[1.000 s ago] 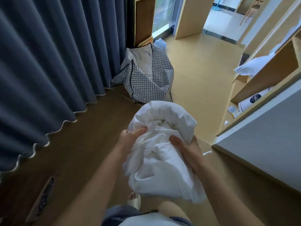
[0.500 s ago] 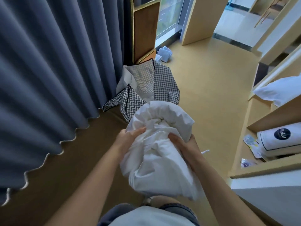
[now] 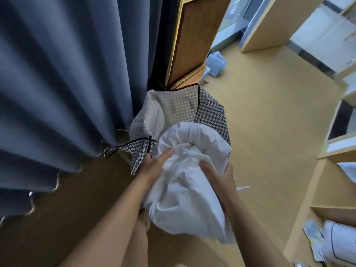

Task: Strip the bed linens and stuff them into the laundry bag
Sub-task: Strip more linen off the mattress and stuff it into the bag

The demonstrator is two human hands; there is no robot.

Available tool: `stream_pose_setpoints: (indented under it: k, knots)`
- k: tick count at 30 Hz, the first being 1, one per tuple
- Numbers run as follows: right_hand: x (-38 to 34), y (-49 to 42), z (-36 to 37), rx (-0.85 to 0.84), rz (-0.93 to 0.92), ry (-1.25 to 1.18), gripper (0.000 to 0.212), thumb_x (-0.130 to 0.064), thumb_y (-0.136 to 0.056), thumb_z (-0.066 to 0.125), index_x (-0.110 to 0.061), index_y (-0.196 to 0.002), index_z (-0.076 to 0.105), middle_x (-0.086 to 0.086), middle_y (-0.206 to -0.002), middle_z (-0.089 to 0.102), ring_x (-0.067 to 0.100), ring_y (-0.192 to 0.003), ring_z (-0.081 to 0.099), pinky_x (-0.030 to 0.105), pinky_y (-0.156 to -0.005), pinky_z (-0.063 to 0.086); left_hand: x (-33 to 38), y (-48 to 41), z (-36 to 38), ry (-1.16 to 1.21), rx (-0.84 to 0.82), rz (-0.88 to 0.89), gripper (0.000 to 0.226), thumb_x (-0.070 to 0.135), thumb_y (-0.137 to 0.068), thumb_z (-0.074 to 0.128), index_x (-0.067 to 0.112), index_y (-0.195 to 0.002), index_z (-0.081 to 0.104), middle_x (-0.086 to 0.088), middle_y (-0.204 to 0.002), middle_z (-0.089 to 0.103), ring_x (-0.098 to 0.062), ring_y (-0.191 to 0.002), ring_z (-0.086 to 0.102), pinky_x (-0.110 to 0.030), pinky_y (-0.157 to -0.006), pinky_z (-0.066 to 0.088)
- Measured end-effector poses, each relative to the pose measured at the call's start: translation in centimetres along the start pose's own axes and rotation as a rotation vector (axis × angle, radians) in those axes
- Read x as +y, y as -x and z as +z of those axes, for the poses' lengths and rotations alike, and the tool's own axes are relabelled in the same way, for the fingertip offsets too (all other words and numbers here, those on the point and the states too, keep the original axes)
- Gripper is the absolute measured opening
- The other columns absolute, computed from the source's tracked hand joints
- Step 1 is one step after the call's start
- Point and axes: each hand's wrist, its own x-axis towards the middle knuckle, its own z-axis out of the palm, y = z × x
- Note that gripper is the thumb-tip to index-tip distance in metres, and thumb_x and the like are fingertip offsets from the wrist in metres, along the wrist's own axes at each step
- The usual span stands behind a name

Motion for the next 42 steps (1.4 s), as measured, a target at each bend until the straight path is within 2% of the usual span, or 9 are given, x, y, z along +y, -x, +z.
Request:
stream_pose_setpoints:
  k: [6, 11, 16, 20, 22, 26, 31, 36, 42]
  knots:
    - [-0.7, -17.9, 4.8, -0.059, 0.077, 0.143, 0.083, -0.057, -0.069, 0.075, -0.022, -0.132, 0.035, -0.007, -0.116, 0.056, 0.019, -0.105, 0.056, 0.038, -0.091, 0.046, 1.0, -16.7, 2.6, -0.025, 0.071, -0.162, 0.095, 0.075, -0.043, 0.070, 0.022, -0.122, 0.063, 0.000, -0.118, 0.065, -0.020, -0.103, 0.062, -0.039, -0.096, 0.049]
    - [1.7, -29.8, 9.3, -0.129, 0.147, 0.214, 0.104, -0.084, -0.043, 0.067, -0.027, -0.127, 0.049, -0.009, -0.113, 0.065, 0.017, -0.099, 0.065, 0.041, -0.091, 0.051, -1.8, -30.2, 2.9, -0.119, 0.155, -0.241, 0.126, 0.093, -0.022, 0.062, 0.022, -0.126, 0.059, -0.004, -0.119, 0.065, -0.028, -0.104, 0.063, -0.044, -0.095, 0.049]
    - [3.6, -38.1, 10.8, -0.133, 0.296, 0.117, 0.094, -0.067, -0.071, 0.064, -0.012, -0.142, 0.037, 0.003, -0.135, 0.051, 0.023, -0.117, 0.054, 0.032, -0.095, 0.043, -0.1, -36.9, 4.3, -0.282, 0.064, -0.197, 0.125, 0.093, -0.038, 0.059, 0.026, -0.142, 0.045, 0.001, -0.141, 0.050, -0.026, -0.123, 0.053, -0.042, -0.103, 0.042]
    - [7.2, -43.3, 13.9, -0.209, 0.543, 0.097, 0.136, -0.083, -0.029, 0.070, -0.023, -0.145, 0.033, 0.002, -0.136, 0.051, 0.031, -0.115, 0.055, 0.046, -0.094, 0.045, 1.1, -40.7, 4.0, -0.333, 0.061, -0.110, 0.094, 0.077, -0.063, 0.060, 0.020, -0.136, 0.046, 0.000, -0.129, 0.057, -0.016, -0.102, 0.060, -0.031, -0.090, 0.049]
    - [9.3, -44.6, 15.5, -0.212, 0.572, 0.034, 0.119, -0.065, -0.040, 0.076, -0.018, -0.142, 0.037, 0.001, -0.126, 0.054, 0.027, -0.107, 0.056, 0.036, -0.077, 0.051, -0.7, -41.8, 3.7, -0.494, 0.069, -0.072, 0.075, 0.064, -0.081, 0.056, 0.020, -0.139, 0.040, -0.002, -0.136, 0.050, -0.016, -0.108, 0.056, -0.026, -0.088, 0.046]
    - [10.7, -42.5, 18.4, -0.271, 0.552, 0.038, 0.063, -0.035, -0.088, 0.061, -0.007, -0.138, 0.035, 0.009, -0.130, 0.045, 0.026, -0.112, 0.048, 0.034, -0.073, 0.050, -7.3, -42.0, 3.2, -1.065, -0.124, -0.239, 0.081, 0.064, -0.089, 0.046, 0.015, -0.149, 0.021, -0.014, -0.153, 0.028, -0.034, -0.133, 0.039, -0.041, -0.104, 0.038]
    - [13.5, -39.8, 19.8, -0.451, 0.333, 0.475, 0.059, -0.034, -0.091, 0.057, -0.007, -0.140, 0.037, 0.010, -0.137, 0.050, 0.026, -0.115, 0.054, 0.042, -0.097, 0.047, -12.7, -40.9, 0.6, -1.481, -0.224, -0.463, 0.099, 0.069, -0.082, 0.051, 0.011, -0.152, 0.013, -0.015, -0.156, 0.020, -0.035, -0.140, 0.026, -0.052, -0.115, 0.020]
    - [15.2, -39.4, 21.0, -0.590, 0.176, 0.692, 0.050, -0.032, -0.093, 0.053, -0.010, -0.136, 0.042, 0.012, -0.134, 0.053, 0.029, -0.114, 0.055, 0.042, -0.098, 0.045, -15.5, -42.0, -0.6, -1.716, -0.206, -0.227, 0.066, 0.043, -0.091, 0.052, 0.010, -0.144, 0.031, -0.013, -0.142, 0.039, -0.031, -0.129, 0.035, -0.045, -0.106, 0.027]
    - [18.1, -40.4, 24.3, -0.664, 0.111, 0.746, 0.047, -0.030, -0.094, 0.053, -0.013, -0.136, 0.042, 0.009, -0.133, 0.053, 0.023, -0.101, 0.058, 0.038, -0.088, 0.049, -19.8, -46.1, -0.9, -1.624, -0.267, -0.085, 0.067, 0.043, -0.089, 0.056, 0.010, -0.143, 0.032, -0.014, -0.142, 0.038, -0.032, -0.128, 0.038, -0.046, -0.104, 0.031]
